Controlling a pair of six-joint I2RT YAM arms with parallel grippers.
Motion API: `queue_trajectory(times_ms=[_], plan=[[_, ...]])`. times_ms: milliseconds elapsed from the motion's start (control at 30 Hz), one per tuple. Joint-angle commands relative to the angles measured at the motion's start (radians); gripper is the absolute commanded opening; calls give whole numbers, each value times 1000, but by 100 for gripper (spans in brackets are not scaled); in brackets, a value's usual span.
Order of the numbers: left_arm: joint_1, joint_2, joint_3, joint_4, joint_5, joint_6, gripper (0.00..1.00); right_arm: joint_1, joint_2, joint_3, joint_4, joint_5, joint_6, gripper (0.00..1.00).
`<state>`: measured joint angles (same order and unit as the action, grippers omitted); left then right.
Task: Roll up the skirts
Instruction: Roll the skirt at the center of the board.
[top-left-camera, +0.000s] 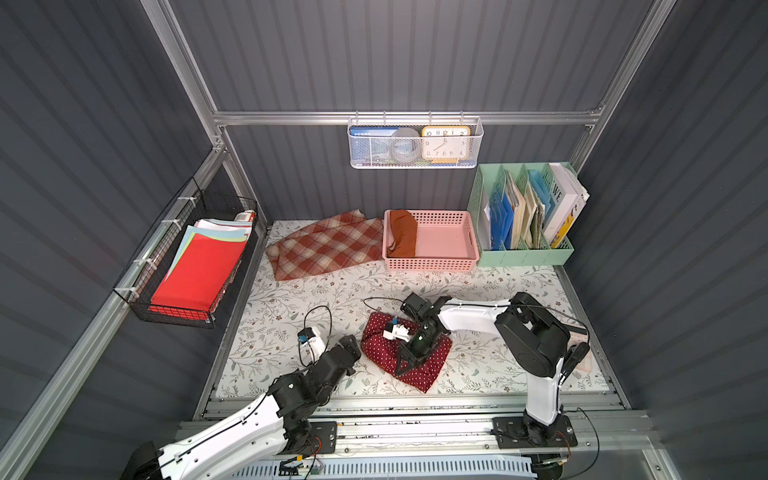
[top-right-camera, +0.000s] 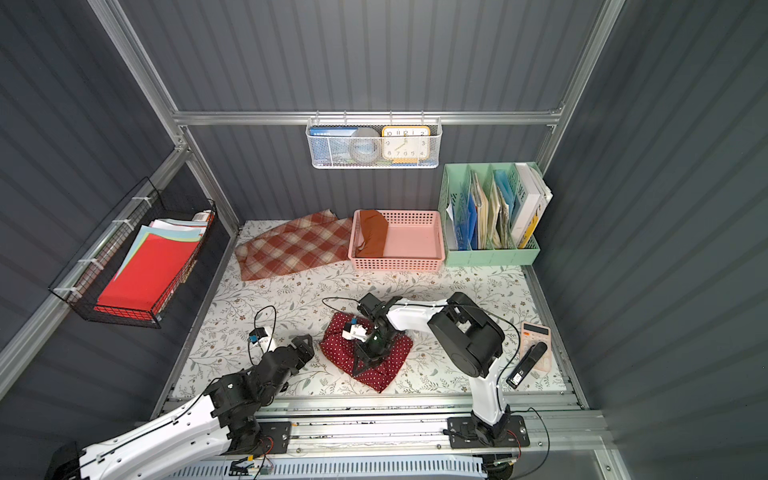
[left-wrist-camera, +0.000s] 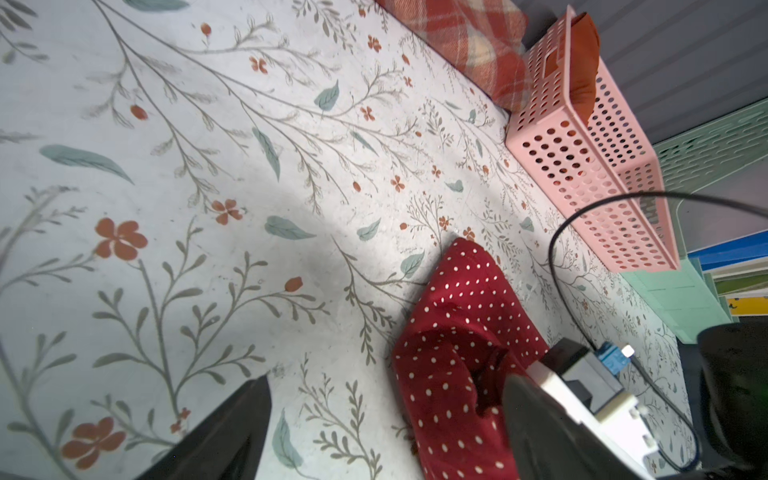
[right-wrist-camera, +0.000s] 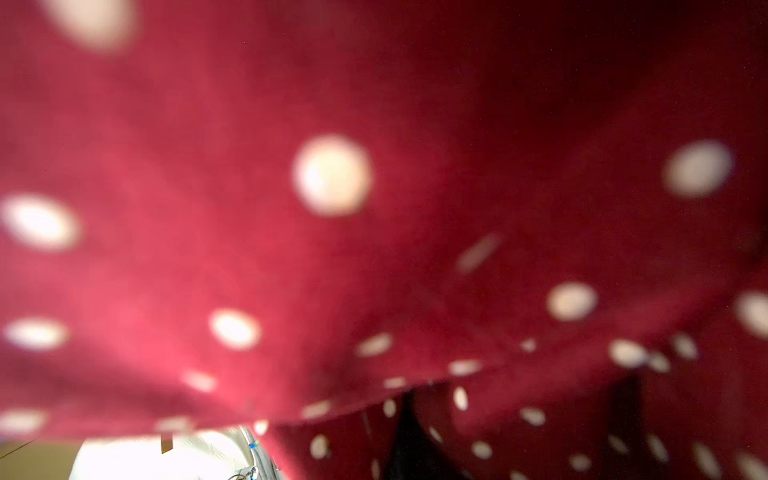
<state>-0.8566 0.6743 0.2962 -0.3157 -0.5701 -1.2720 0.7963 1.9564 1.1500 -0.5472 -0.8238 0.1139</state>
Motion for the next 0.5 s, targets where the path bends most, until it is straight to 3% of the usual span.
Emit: queue_trajectory(times_ms=[0, 200, 467], plan=[[4, 83, 0, 137, 59, 50, 88, -27, -9, -16, 24, -83, -4, 6], [3, 182, -12, 282, 107, 54, 85, -55, 20, -67, 193, -296, 82, 6], [-1, 234, -84, 474, 168, 6, 100, -83, 105, -104, 284, -309, 165, 6]])
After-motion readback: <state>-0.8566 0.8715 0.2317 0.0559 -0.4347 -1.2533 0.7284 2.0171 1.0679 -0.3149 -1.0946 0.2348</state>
